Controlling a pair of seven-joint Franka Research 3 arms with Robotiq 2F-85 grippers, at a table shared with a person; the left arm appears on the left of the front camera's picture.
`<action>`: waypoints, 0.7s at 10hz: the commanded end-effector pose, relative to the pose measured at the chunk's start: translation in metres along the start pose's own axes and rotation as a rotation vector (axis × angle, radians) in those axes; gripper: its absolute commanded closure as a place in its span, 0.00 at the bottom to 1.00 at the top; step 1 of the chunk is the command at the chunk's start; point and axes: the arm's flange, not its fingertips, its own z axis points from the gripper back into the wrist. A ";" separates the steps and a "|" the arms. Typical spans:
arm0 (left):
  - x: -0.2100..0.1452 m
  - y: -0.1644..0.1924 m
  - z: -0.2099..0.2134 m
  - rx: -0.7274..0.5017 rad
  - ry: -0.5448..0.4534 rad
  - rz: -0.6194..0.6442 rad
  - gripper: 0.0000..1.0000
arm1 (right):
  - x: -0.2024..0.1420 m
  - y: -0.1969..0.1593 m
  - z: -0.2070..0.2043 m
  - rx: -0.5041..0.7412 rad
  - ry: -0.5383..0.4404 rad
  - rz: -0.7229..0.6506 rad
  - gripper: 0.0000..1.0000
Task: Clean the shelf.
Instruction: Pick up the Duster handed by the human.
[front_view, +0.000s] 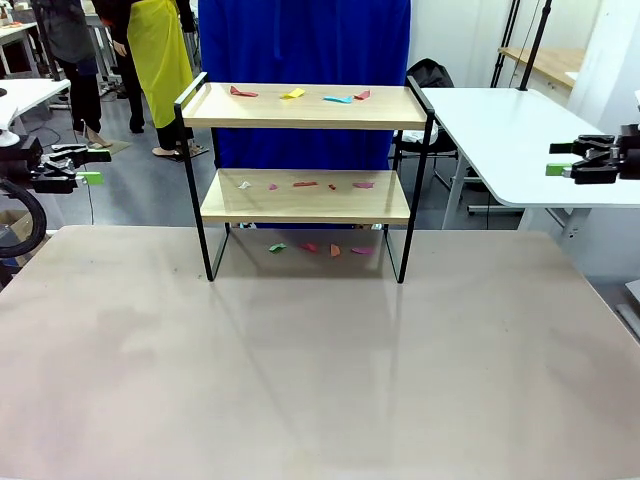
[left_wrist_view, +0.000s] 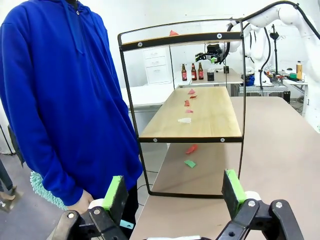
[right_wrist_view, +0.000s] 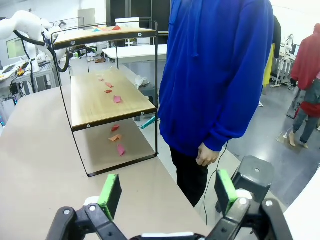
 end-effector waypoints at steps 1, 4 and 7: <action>0.003 0.000 0.000 -0.004 -0.004 -0.007 0.00 | 0.002 0.000 0.000 -0.003 -0.004 0.004 0.00; 0.003 0.000 0.000 -0.004 -0.004 -0.007 0.00 | 0.002 0.000 0.000 -0.003 -0.004 0.004 0.00; 0.003 0.000 0.000 -0.004 -0.004 -0.007 0.00 | 0.002 0.000 0.000 -0.003 -0.004 0.004 0.00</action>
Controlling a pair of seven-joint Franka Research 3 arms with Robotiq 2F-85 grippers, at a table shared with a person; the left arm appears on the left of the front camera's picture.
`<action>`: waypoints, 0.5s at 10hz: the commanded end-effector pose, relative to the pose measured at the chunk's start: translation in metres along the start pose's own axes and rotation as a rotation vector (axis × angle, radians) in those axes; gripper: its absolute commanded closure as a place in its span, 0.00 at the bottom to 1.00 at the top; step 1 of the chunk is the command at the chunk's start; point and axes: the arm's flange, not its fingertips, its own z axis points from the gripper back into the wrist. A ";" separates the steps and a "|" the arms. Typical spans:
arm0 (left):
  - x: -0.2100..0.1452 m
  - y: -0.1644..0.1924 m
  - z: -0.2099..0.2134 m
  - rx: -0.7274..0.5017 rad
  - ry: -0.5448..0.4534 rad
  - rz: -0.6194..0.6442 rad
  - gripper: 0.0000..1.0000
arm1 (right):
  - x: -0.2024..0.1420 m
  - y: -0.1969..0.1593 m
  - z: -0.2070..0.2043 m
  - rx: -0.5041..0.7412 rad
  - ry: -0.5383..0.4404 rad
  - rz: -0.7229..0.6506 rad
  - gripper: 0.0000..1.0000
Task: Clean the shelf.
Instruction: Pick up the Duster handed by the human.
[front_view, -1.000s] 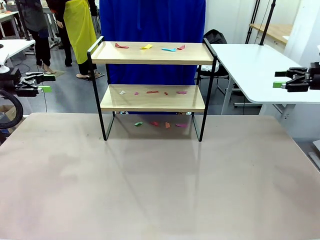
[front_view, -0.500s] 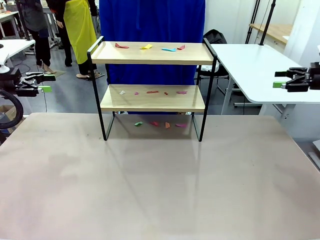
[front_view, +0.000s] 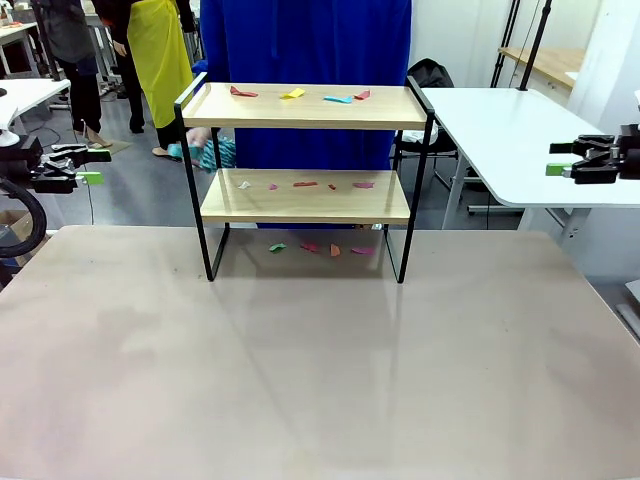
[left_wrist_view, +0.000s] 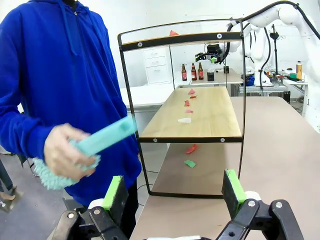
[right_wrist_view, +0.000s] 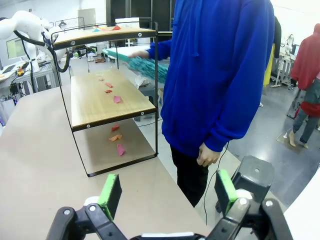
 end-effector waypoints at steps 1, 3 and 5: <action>0.003 0.000 0.000 -0.004 -0.004 -0.007 0.00 | 0.002 0.000 0.000 -0.003 -0.004 0.004 0.00; 0.003 0.000 0.000 -0.004 -0.004 -0.007 0.00 | 0.002 0.000 0.000 -0.003 -0.004 0.004 0.00; 0.003 0.000 0.000 -0.004 -0.004 -0.007 0.00 | 0.002 0.000 0.000 -0.003 -0.004 0.004 0.00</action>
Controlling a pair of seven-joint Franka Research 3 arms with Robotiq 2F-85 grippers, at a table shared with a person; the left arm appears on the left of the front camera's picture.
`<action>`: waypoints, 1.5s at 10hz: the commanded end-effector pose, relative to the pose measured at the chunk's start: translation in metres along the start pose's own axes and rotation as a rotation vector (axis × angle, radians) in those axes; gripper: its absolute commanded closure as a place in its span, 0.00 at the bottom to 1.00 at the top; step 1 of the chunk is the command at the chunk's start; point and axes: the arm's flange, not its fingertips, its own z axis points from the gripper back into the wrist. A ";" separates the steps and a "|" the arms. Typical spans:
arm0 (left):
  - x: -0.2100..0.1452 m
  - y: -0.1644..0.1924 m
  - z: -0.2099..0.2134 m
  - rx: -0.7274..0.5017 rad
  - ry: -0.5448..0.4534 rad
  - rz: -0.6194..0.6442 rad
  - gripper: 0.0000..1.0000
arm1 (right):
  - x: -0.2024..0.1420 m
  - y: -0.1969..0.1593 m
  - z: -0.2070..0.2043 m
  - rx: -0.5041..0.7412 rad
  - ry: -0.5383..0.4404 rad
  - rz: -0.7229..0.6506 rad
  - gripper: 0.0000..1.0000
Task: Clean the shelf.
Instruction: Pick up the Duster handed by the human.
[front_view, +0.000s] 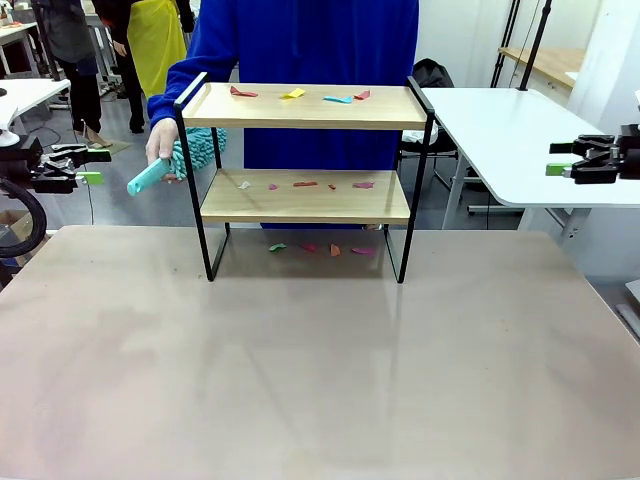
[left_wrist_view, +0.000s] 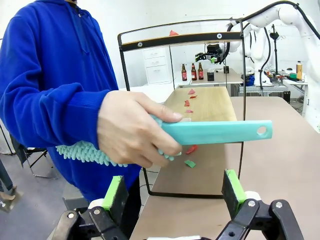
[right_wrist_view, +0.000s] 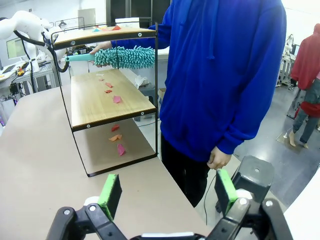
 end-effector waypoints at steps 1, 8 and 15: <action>0.003 0.000 0.000 -0.004 -0.004 -0.007 0.00 | 0.002 0.000 0.000 -0.003 -0.004 0.004 0.00; 0.003 0.000 0.000 -0.004 -0.004 -0.007 0.00 | 0.002 0.000 0.000 -0.003 -0.004 0.004 0.00; 0.027 -0.003 0.000 0.061 -0.005 0.082 0.00 | 0.002 0.000 0.000 -0.003 -0.004 0.004 0.00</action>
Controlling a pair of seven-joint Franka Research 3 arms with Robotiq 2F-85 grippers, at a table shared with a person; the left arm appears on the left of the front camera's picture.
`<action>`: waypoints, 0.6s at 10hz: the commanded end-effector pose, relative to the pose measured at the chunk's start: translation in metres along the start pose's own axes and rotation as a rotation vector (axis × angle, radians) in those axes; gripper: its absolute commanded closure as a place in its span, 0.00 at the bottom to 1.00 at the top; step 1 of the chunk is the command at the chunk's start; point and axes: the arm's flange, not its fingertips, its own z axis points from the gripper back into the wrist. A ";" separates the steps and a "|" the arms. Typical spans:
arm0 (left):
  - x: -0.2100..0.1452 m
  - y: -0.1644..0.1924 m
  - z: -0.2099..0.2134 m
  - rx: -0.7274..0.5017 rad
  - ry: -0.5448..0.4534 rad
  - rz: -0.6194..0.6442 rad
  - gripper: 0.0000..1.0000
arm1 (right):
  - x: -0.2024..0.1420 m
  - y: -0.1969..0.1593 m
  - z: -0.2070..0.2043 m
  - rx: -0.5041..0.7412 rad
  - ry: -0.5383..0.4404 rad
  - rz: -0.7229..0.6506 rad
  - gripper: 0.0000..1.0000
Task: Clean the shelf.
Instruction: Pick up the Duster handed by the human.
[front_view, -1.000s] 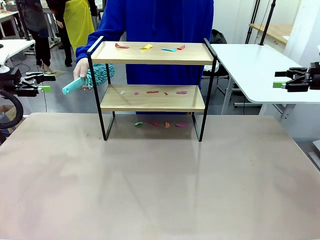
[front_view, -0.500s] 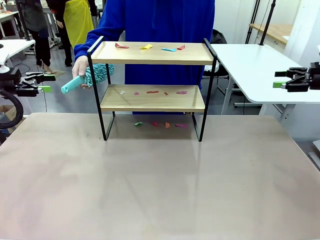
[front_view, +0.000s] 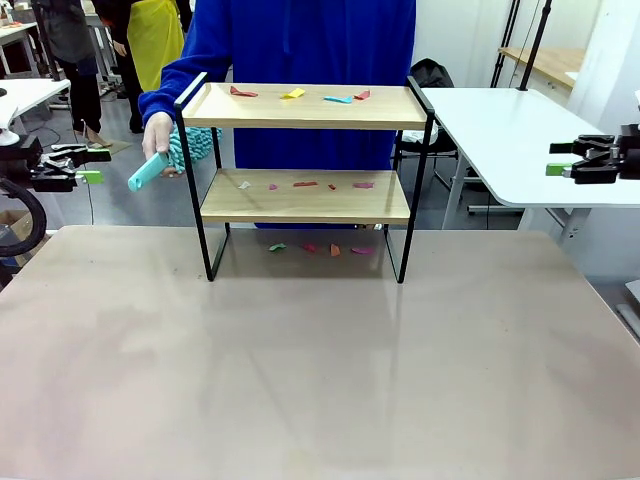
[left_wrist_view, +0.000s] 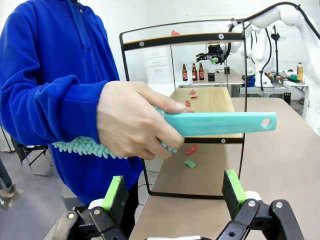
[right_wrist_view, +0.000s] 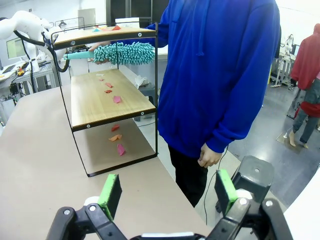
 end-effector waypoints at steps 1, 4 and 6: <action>0.063 -0.015 0.005 0.079 0.045 0.086 0.00 | 0.002 0.000 0.000 -0.003 -0.004 0.004 0.00; 0.171 -0.063 0.000 0.241 0.257 0.148 0.00 | 0.002 0.000 0.000 -0.003 -0.004 0.004 0.00; 0.229 -0.101 -0.012 0.401 0.426 0.244 0.00 | 0.002 0.000 0.000 -0.003 -0.004 0.004 0.00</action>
